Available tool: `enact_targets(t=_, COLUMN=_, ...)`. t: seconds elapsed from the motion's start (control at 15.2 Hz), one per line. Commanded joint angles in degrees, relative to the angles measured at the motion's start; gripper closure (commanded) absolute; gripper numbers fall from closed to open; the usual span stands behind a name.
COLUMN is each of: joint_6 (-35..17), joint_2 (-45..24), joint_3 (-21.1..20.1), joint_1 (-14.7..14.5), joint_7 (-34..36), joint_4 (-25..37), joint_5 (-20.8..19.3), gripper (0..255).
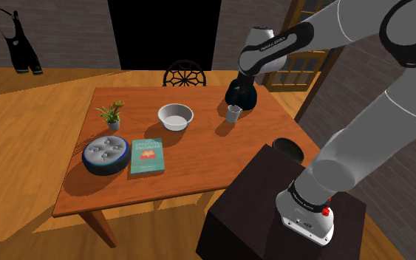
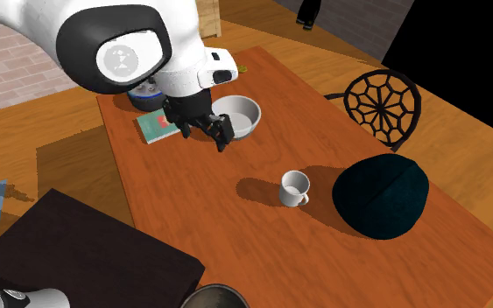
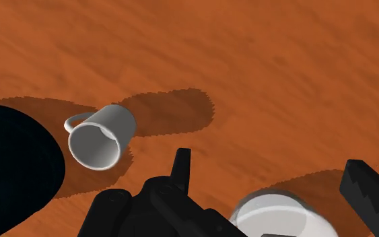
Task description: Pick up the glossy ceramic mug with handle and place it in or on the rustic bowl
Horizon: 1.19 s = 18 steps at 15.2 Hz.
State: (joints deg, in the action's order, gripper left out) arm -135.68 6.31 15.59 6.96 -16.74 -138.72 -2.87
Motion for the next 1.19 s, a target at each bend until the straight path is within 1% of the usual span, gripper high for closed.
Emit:
enact_targets(t=0.0, joint_6=-2.68, joint_2=-5.55, joint_3=1.11, joint_1=0.32, joint_7=-2.90, joint_4=2.83, joint_5=1.89, gripper=0)
enact_targets(t=0.2, joint_6=-5.82, joint_2=-12.22, joint_3=1.87, joint_1=1.31, joint_7=-6.90, joint_4=6.12, joint_5=4.88, gripper=0)
enact_targets(t=0.4, joint_6=-8.25, joint_2=-18.93, joint_3=1.76, joint_1=2.97, joint_7=-10.88, joint_4=10.09, joint_5=8.16, gripper=0)
enact_targets(t=0.73, joint_6=-10.79, joint_2=-29.95, joint_3=0.24, joint_1=6.90, joint_7=-16.47, joint_4=18.17, joint_5=12.76, gripper=0)
enact_targets(t=1.12, joint_6=-11.61, joint_2=-42.97, joint_3=-2.03, joint_1=11.99, joint_7=-20.79, joint_4=30.30, joint_5=15.82, gripper=0)
